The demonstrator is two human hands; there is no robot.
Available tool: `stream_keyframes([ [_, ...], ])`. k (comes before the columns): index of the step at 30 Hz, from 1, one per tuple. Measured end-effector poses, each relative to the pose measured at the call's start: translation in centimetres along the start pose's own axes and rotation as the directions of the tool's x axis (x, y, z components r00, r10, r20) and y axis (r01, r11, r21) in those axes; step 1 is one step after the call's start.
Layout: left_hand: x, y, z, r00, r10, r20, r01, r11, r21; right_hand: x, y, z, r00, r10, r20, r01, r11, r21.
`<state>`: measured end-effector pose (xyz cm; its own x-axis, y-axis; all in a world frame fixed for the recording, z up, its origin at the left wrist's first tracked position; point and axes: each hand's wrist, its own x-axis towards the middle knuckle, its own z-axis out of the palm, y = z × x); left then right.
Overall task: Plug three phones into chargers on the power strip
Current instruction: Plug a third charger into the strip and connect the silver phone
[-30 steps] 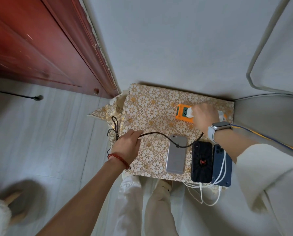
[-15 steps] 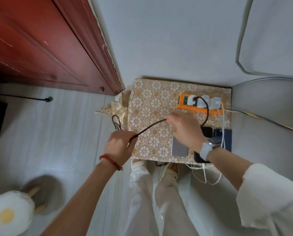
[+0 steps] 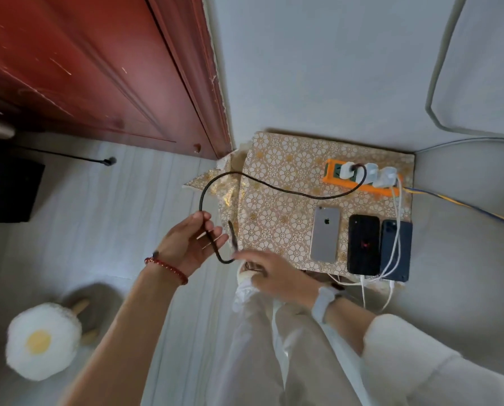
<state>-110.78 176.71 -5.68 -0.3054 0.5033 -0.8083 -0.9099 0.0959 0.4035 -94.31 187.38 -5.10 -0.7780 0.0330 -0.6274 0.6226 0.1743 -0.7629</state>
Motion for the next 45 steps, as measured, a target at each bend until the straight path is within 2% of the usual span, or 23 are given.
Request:
stream_keyframes([
  [1, -0.1, 0.3, 0.4, 1.000, 0.014, 0.000, -0.014, 1.000, 0.009, 0.3, -0.1, 1.2, 0.996, 0.007, 0.087, -0.010, 1.000, 0.029],
  [3, -0.3, 1.0, 0.9, 0.998, 0.041, -0.040, -0.043, 0.998, -0.053, 0.6, -0.2, 2.6, 0.992, -0.007, 0.128, 0.003, 0.999, 0.034],
  [6, -0.7, 2.0, 1.4, 0.996, -0.003, -0.084, -0.028, 0.932, -0.361, 0.9, -0.4, 3.5, 0.994, 0.046, 0.096, -0.060, 0.986, 0.157],
  [8, -1.0, 2.2, 1.9, 0.995, -0.067, -0.068, 0.025, 0.871, -0.491, 1.5, -0.6, 3.6, 0.994, 0.100, 0.043, -0.107, 0.972, 0.209],
  [12, -1.7, 1.8, 2.6, 0.980, -0.195, 0.041, 0.189, 0.844, -0.502, 3.4, -1.0, 4.5, 1.000, 0.017, -0.022, -0.017, 1.000, -0.003],
  [15, -2.4, 2.0, 1.8, 0.970, -0.211, 0.125, 0.244, 0.870, -0.429, 4.5, -1.3, 5.1, 0.997, 0.069, -0.035, -0.069, 0.997, 0.017],
  [17, -2.6, 2.5, 0.6, 0.976, -0.190, 0.103, 0.215, 0.899, -0.381, 4.7, -1.1, 5.3, 0.989, 0.061, -0.132, -0.057, 0.998, 0.034],
  [20, -2.1, 3.3, -1.8, 0.995, -0.072, -0.072, 0.051, 0.966, -0.253, 3.8, 0.3, 4.7, 0.975, 0.057, -0.216, -0.050, 0.998, 0.037],
  [23, -0.7, 2.3, -3.3, 0.942, 0.033, -0.334, -0.061, 0.995, -0.072, 1.4, 3.0, 2.9, 0.973, 0.142, -0.181, -0.149, 0.989, -0.024],
  [25, 0.3, 0.4, -3.0, 0.877, 0.034, -0.479, 0.024, 0.993, 0.113, -0.4, 4.6, 1.5, 0.953, 0.203, -0.225, -0.210, 0.978, -0.010],
  [27, 1.0, -2.2, -2.1, 0.821, 0.042, -0.570, 0.184, 0.925, 0.333, -1.7, 5.1, 0.5, 0.928, 0.205, -0.312, -0.185, 0.978, 0.094],
  [28, 1.1, -3.7, -1.5, 0.816, 0.066, -0.574, 0.219, 0.884, 0.412, -2.2, 4.9, 0.3, 0.919, 0.199, -0.339, -0.158, 0.977, 0.145],
  [31, -0.2, -7.7, 1.0, 0.872, 0.170, -0.460, 0.159, 0.790, 0.592, -3.0, 4.1, 0.0, 0.879, 0.229, -0.418, -0.132, 0.960, 0.248],
  [33, -1.7, -10.5, 2.7, 0.948, 0.207, -0.240, 0.034, 0.687, 0.726, -3.4, 3.5, -0.4, 0.843, 0.286, -0.455, -0.116, 0.924, 0.366],
  [34, -2.3, -11.9, 3.4, 0.978, 0.187, -0.096, -0.039, 0.610, 0.791, -3.6, 3.2, -0.7, 0.838, 0.329, -0.434, -0.082, 0.864, 0.497],
  [36, -3.3, -14.2, 4.3, 0.986, 0.080, 0.144, -0.165, 0.454, 0.876, -4.3, 2.6, -1.4, 0.853, 0.376, -0.360, 0.001, 0.691, 0.723],
  [38, -3.9, -15.6, 5.0, 0.973, -0.028, 0.229, -0.198, 0.410, 0.890, -5.2, 2.9, -2.3, 0.855, 0.367, -0.368, 0.082, 0.605, 0.792],
  [40, -4.6, -16.3, 5.9, 0.974, -0.001, 0.228, -0.195, 0.510, 0.838, -6.2, 4.0, -3.1, 0.835, 0.369, -0.408, 0.115, 0.608, 0.785],
  [41, -4.9, -16.2, 6.1, 0.982, 0.038, 0.183, -0.169, 0.599, 0.783, -6.6, 4.7, -3.2, 0.809, 0.397, -0.434, 0.076, 0.661, 0.746],
  [43, -5.7, -16.3, 6.4, 0.990, 0.114, 0.082, -0.140, 0.800, 0.584, -8.0, 6.8, -2.8, 0.749, 0.497, -0.438, -0.144, 0.768, 0.625],
  [44, -6.1, -16.3, 6.5, 0.988, 0.144, 0.053, -0.152, 0.878, 0.454, -8.8, 7.9, -2.2, 0.738, 0.564, -0.372, -0.292, 0.762, 0.578],
  [45, -6.4, -16.2, 6.6, 0.987, 0.157, 0.043, -0.163, 0.932, 0.323, -9.5, 8.9, -1.5, 0.736, 0.633, -0.240, -0.426, 0.709, 0.562],
])
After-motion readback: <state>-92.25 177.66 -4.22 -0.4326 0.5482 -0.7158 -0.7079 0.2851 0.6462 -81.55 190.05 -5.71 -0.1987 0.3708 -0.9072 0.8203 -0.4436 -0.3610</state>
